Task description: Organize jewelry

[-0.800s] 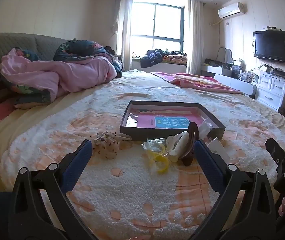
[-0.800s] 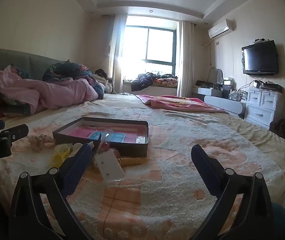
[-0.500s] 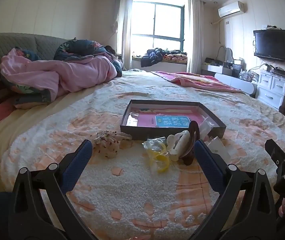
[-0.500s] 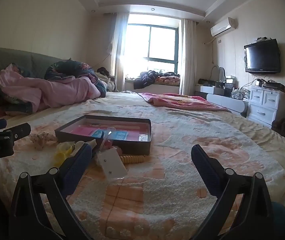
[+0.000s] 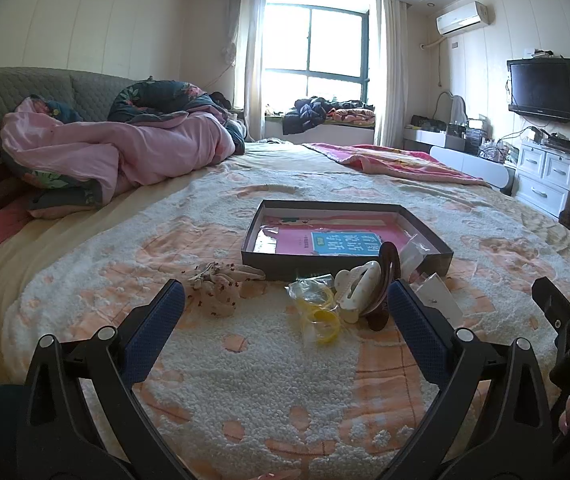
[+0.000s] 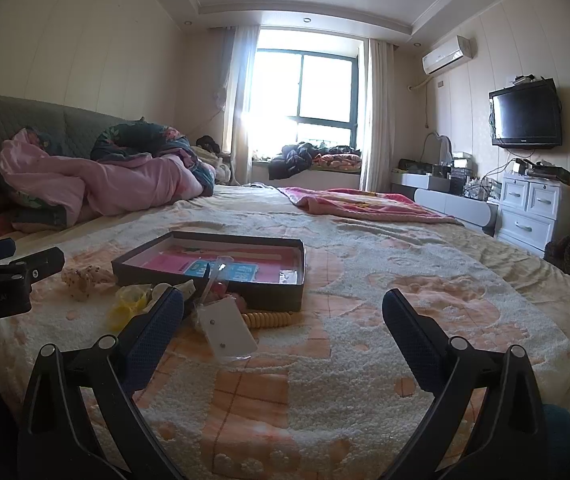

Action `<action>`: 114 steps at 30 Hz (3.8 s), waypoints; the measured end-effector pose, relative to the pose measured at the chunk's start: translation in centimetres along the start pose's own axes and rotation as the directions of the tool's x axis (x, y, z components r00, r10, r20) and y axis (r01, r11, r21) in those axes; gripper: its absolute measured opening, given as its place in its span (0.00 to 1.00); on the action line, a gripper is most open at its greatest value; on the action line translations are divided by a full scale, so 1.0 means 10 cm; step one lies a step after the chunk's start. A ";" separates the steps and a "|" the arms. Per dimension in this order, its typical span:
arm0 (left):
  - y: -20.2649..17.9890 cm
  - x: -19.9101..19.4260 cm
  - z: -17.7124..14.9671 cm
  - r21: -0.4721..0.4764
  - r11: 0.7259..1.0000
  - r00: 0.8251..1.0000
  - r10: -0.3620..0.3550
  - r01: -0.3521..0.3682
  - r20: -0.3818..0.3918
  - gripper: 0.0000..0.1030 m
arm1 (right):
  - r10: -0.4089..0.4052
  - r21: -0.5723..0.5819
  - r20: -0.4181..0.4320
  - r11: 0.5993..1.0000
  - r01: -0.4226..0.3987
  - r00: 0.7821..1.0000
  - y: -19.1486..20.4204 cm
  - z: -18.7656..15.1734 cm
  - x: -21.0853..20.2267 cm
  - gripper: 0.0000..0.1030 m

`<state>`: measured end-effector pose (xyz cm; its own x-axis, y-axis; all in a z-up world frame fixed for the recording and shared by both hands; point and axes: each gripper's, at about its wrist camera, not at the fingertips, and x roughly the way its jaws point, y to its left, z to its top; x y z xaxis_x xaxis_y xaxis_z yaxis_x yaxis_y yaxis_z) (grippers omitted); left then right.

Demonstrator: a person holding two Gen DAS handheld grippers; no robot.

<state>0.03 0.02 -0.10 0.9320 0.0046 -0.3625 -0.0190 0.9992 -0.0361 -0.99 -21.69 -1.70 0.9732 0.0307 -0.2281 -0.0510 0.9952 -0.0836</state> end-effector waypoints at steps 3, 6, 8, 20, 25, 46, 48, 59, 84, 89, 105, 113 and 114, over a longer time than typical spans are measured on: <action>0.00 0.00 0.00 0.000 1.000 1.000 -0.001 0.001 0.000 0.90 | 0.000 -0.001 0.000 1.000 0.000 1.000 0.00 0.00 0.00 0.94; 0.01 0.01 0.01 0.000 1.000 1.000 -0.001 0.001 0.001 0.90 | -0.003 -0.001 0.001 1.000 0.003 1.000 0.00 0.00 0.00 0.94; 0.01 0.01 0.00 -0.001 1.000 1.000 0.001 -0.001 0.002 0.90 | 0.000 0.001 0.002 1.000 0.000 1.000 0.00 0.00 0.00 0.94; 0.03 0.00 0.02 -0.005 1.000 1.000 0.000 0.000 0.004 0.90 | 0.002 -0.002 0.003 1.000 -0.002 1.000 0.02 0.02 0.01 0.94; 0.03 -0.01 0.03 -0.004 1.000 1.000 0.003 -0.003 0.007 0.90 | 0.004 -0.002 0.002 1.000 -0.004 1.000 0.03 0.03 0.01 0.94; 0.09 0.02 0.04 -0.017 1.000 1.000 0.015 -0.015 -0.006 0.90 | 0.067 -0.027 -0.037 0.997 -0.068 0.997 0.13 0.01 0.06 0.94; 0.11 0.02 0.05 -0.024 1.000 1.000 0.018 -0.018 -0.006 0.90 | 0.084 -0.032 -0.049 0.996 -0.085 0.995 0.16 0.02 0.09 0.94; 0.31 0.20 0.02 -0.054 0.997 0.996 0.044 -0.048 -0.079 0.90 | 0.152 -0.099 -0.124 0.981 -0.165 0.981 0.38 0.07 0.37 0.94; 1.07 1.35 0.06 -0.096 0.990 0.950 0.069 -0.103 -0.305 0.90 | 0.189 -0.109 -0.382 0.963 -0.247 0.905 0.50 -0.14 1.28 0.77; 1.14 1.54 0.03 -0.106 0.991 0.936 0.037 -0.079 -0.349 0.89 | 0.183 -0.110 -0.407 0.963 -0.247 0.895 0.45 -0.21 1.34 0.66; 0.94 1.62 0.02 -0.072 0.994 0.924 -0.102 0.081 -0.369 0.22 | 0.204 -0.018 -0.405 0.973 -0.231 0.891 0.15 -0.17 1.28 0.42; 0.64 1.36 0.25 -0.050 0.988 0.939 -0.155 0.147 -0.308 0.21 | 0.195 0.033 -0.369 0.980 -0.197 0.909 -0.12 -0.03 1.24 0.42; 0.60 1.34 0.27 -0.045 0.987 0.939 -0.164 0.157 -0.302 0.21 | 0.193 0.035 -0.366 0.980 -0.194 0.910 -0.14 -0.01 1.25 0.42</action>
<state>13.34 6.15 -2.63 0.7693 -0.1713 -0.6155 0.1113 0.9846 -0.1349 11.19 -22.74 -4.53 0.7941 0.1862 -0.5786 -0.2310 0.9729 -0.0039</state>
